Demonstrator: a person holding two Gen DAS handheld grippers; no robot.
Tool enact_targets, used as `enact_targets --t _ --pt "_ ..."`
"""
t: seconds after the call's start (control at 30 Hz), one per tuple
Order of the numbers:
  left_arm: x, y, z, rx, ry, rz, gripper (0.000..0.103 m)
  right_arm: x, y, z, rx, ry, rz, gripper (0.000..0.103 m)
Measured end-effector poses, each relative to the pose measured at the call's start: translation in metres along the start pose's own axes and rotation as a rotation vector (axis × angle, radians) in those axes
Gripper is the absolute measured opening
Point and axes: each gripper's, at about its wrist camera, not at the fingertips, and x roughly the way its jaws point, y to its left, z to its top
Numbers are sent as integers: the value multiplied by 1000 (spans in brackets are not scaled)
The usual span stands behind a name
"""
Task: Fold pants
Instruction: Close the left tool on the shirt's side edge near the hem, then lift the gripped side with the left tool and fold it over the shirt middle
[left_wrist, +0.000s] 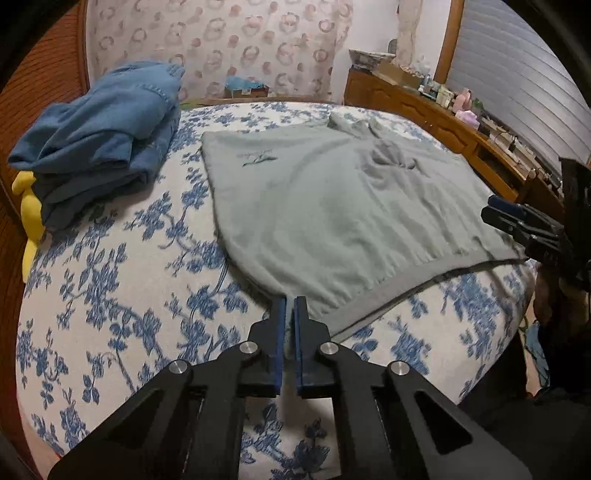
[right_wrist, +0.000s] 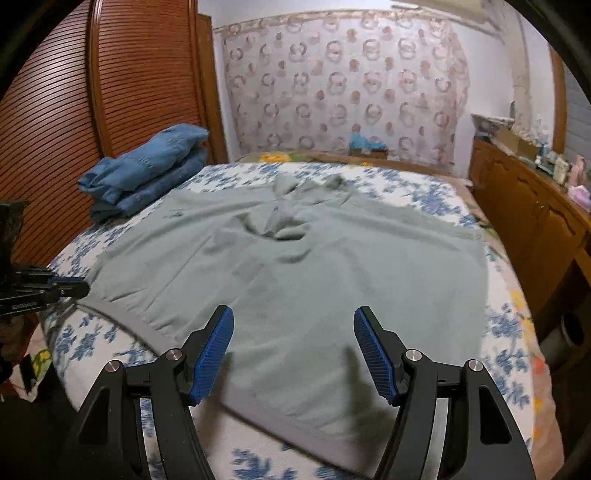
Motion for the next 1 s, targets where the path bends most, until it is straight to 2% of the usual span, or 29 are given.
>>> enact_targets --t 0.1,0.27,0.7,1.0 --pt "-2 -6 13 24 -17 -16 4 0 -13 0 32 -9 6 70" --pt "-2 -26 36 99 -42 -66 3 5 -26 -2 56 -3 -60 70" --pt "-10 -53 69 195 -80 -96 3 11 -25 -2 63 -13 -50 70" --pt "5 -106 101 303 -115 -188 0 -3 -36 -11 81 -33 -75 70"
